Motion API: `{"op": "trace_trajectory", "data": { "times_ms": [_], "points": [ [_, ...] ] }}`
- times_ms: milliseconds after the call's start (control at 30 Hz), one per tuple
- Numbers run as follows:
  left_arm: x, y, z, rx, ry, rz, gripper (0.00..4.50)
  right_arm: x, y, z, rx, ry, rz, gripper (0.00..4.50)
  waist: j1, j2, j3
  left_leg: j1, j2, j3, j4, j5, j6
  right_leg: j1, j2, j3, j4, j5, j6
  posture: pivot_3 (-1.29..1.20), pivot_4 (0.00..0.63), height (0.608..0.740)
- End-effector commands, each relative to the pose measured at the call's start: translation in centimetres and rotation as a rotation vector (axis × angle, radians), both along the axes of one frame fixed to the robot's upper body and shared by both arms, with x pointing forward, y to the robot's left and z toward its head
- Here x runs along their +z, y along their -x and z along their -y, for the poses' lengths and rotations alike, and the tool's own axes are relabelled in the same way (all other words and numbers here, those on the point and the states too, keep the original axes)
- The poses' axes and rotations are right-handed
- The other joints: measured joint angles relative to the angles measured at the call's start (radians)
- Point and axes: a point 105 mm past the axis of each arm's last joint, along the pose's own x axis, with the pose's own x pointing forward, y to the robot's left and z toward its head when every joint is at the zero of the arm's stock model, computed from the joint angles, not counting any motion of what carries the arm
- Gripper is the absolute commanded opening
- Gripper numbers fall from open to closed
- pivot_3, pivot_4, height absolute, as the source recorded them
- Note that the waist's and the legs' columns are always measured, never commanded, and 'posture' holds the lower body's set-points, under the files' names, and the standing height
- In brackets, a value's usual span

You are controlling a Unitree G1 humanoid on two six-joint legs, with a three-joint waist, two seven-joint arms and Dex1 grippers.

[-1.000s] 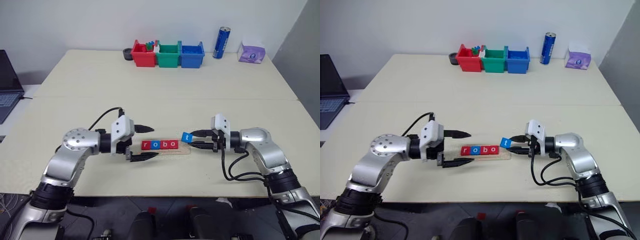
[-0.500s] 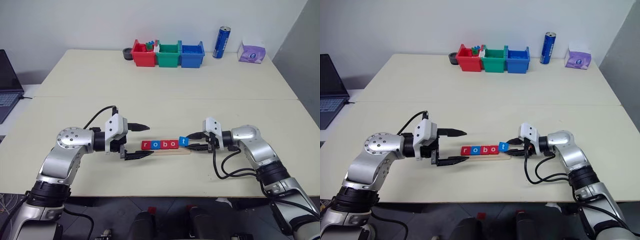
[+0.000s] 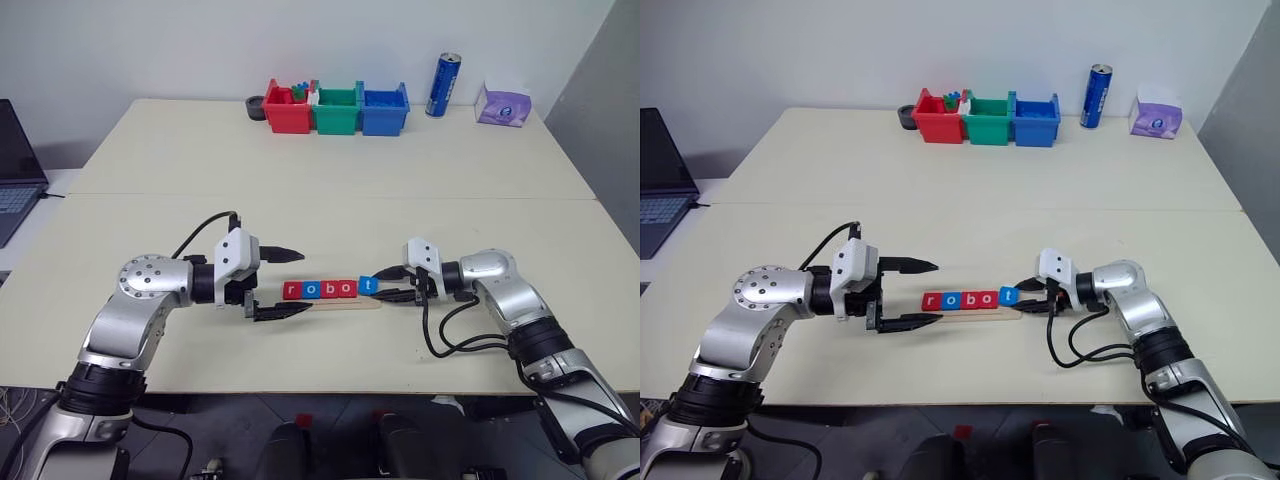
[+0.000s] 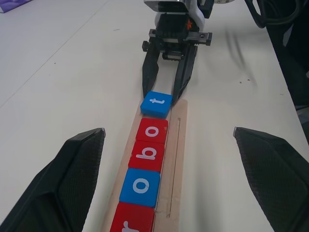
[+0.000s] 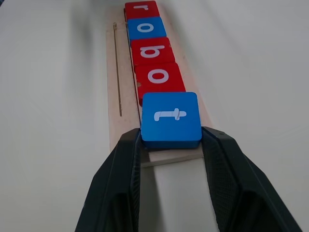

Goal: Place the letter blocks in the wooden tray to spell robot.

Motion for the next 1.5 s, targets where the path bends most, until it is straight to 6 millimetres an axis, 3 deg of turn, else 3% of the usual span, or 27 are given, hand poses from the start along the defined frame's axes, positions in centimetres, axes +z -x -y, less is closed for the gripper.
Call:
{"op": "trace_trajectory", "data": {
  "times_ms": [33, 333, 367, 600, 800, 900, 1233, 1267, 1500],
  "points": [
    [0.9, 0.1, 0.6, -0.022, 0.006, 0.041, 4.5, 1.1, -0.3, -0.2, 0.031, 0.005, 0.054, 1.46, 0.0, 0.0, 0.0, 0.0, 0.0, 0.0, 0.0, 0.0, 0.0, 0.0, 0.0, 0.0, 0.0, 0.0, 0.0, 0.0, 0.15, 0.74],
    [1.0, -0.1, 0.9, -0.026, 0.013, 0.045, 4.5, 1.2, -0.6, -0.1, 0.033, 0.014, 0.064, 1.46, 0.0, 0.0, 0.0, 0.0, 0.0, 0.0, 0.0, 0.0, 0.0, 0.0, 0.0, 0.0, 0.0, 0.0, 0.0, 0.0, 0.15, 0.74],
    [1.0, -0.1, 0.9, -0.027, 0.012, 0.046, 4.5, 1.2, -0.6, -0.1, 0.033, 0.014, 0.065, 2.2, 0.0, 0.0, 0.0, 0.0, 0.0, 0.0, 0.0, 0.0, 0.0, 0.0, 0.0, 0.0, 0.0, 0.0, 0.0, 0.0, 0.15, 0.74],
    [0.9, -0.3, 0.9, -0.024, 0.012, 0.049, 4.5, 2.2, -0.8, 0.2, 0.021, -0.02, 0.059, 4.47, 0.0, 0.0, 0.0, 0.0, 0.0, 0.0, 0.0, 0.0, 0.0, 0.0, 0.0, 0.0, 0.0, 0.0, 0.0, 0.0, 0.15, 0.74],
    [0.8, -0.2, 1.0, -0.023, 0.017, 0.048, 4.5, 3.8, -1.7, 1.4, -0.064, -0.08, 0.062, 4.47, 0.0, 0.0, 0.0, 0.0, 0.0, 0.0, 0.0, 0.0, 0.0, 0.0, 0.0, 0.0, 0.0, 0.0, 0.0, 0.0, 0.15, 0.74],
    [0.8, -0.3, 1.0, -0.022, 0.018, 0.048, 4.5, 3.7, -1.8, 1.9, -0.086, -0.086, 0.046, 3.88, 0.0, 0.0, 0.0, 0.0, 0.0, 0.0, 0.0, 0.0, 0.0, 0.0, 0.0, 0.0, 0.0, 0.0, 0.0, 0.0, 0.15, 0.74],
    [0.9, -0.5, 0.7, -0.012, 0.008, 0.06, 4.5, 2.0, -1.5, 1.9, -0.088, -0.045, 0.068, 0.21, 0.0, 0.0, 0.0, 0.0, 0.0, 0.0, 0.0, 0.0, 0.0, 0.0, 0.0, 0.0, 0.0, 0.0, 0.0, 0.0, 0.15, 0.74],
    [0.9, -0.5, 0.7, -0.011, 0.008, 0.061, 4.5, 2.0, -1.5, 1.9, -0.088, -0.043, 0.069, 0.02, 0.0, 0.0, 0.0, 0.0, 0.0, 0.0, 0.0, 0.0, 0.0, 0.0, 0.0, 0.0, 0.0, 0.0, 0.0, 0.0, 0.15, 0.74],
    [0.9, -0.6, 0.7, -0.006, 0.007, 0.065, 4.5, 1.4, -1.2, 1.3, -0.061, -0.025, 0.081, 0.02, 0.0, 0.0, 0.0, 0.0, 0.0, 0.0, 0.0, 0.0, 0.0, 0.0, 0.0, 0.0, 0.0, 0.0, 0.0, 0.0, 0.15, 0.74]
  ]
}}
